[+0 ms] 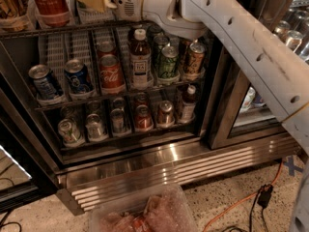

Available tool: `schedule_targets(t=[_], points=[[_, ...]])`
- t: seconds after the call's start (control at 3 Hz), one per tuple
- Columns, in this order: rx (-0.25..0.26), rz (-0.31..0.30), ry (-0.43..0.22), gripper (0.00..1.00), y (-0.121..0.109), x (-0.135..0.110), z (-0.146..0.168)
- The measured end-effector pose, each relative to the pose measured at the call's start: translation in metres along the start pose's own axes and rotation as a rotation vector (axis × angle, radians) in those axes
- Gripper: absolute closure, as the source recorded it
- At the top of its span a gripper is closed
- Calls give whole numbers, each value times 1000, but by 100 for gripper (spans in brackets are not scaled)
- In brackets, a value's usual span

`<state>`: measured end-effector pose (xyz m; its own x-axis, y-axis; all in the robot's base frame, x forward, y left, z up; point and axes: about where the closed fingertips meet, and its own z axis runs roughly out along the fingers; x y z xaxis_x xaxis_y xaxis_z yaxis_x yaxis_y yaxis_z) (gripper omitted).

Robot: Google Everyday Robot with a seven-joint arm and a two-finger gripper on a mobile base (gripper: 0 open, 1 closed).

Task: Pick green can from top shelf of fridge

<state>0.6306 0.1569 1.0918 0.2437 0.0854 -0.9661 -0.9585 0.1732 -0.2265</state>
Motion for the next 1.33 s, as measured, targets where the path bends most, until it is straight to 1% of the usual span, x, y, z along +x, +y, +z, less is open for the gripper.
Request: schedule_targets(t=[0.33,0.67,1.0,1.33], points=[[-2,-8,-7,100,2,-4,-2],[-6,-29,-21,100,11,-13,-8],[-31,-36,-23,100,17,-18,-10],[-67,-39,-23,100,21,-21,-12]])
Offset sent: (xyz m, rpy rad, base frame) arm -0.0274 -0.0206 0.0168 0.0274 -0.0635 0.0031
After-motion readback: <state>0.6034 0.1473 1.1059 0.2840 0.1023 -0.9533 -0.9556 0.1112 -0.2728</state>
